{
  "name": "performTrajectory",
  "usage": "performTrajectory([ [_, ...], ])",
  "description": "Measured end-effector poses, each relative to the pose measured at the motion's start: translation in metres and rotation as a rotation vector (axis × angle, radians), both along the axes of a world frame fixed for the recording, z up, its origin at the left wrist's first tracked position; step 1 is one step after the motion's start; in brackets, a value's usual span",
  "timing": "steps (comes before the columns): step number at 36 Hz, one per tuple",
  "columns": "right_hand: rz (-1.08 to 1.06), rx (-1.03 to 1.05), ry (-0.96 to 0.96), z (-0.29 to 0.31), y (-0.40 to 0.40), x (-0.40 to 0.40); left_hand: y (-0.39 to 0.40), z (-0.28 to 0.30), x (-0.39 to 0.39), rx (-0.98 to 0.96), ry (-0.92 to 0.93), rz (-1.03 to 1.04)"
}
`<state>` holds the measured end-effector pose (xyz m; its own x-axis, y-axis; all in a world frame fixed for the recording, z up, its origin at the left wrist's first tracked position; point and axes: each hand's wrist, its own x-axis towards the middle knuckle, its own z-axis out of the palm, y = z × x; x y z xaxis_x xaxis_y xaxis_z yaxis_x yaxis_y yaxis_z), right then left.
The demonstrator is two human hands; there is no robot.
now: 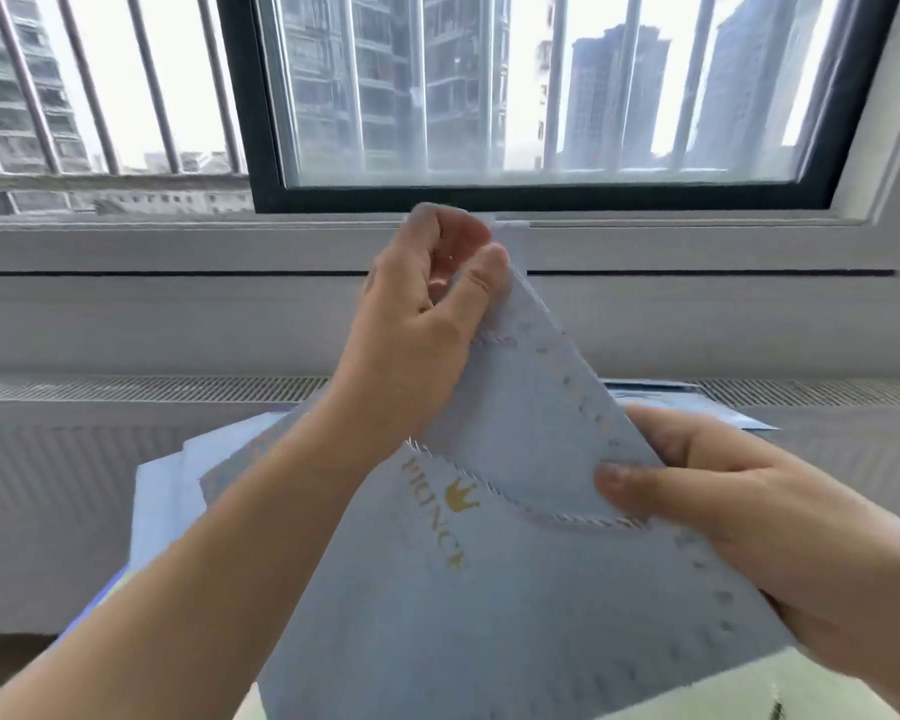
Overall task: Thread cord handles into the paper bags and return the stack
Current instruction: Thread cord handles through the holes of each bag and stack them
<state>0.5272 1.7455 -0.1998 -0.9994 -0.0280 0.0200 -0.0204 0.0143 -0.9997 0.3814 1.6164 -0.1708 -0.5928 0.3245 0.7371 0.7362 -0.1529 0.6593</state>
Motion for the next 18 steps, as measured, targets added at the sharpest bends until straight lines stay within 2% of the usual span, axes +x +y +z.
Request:
performTrajectory([
  [6,-0.265,0.328,0.419,0.038,0.023,0.004,0.001,0.007,0.007,0.106,0.347,0.342],
  [9,-0.446,0.630,0.609,0.047,0.041,-0.011,0.005,-0.004,0.009,0.164,0.282,0.418],
  [11,-0.545,0.784,0.701,0.048,0.056,-0.024,0.008,-0.009,0.007,0.182,0.100,0.336],
  [12,-0.566,0.852,0.747,0.047,0.064,-0.030,0.011,-0.010,0.006,0.177,-0.049,0.229],
  [15,-0.593,1.100,0.848,0.041,0.087,-0.051,0.024,-0.015,0.001,0.046,-0.706,-0.294],
  [16,-0.613,1.214,0.884,0.039,0.095,-0.058,0.029,-0.016,-0.002,0.024,-0.870,-0.445],
  [18,-0.648,1.451,0.930,0.032,0.109,-0.069,0.043,-0.020,-0.011,0.032,-1.069,-0.661],
])
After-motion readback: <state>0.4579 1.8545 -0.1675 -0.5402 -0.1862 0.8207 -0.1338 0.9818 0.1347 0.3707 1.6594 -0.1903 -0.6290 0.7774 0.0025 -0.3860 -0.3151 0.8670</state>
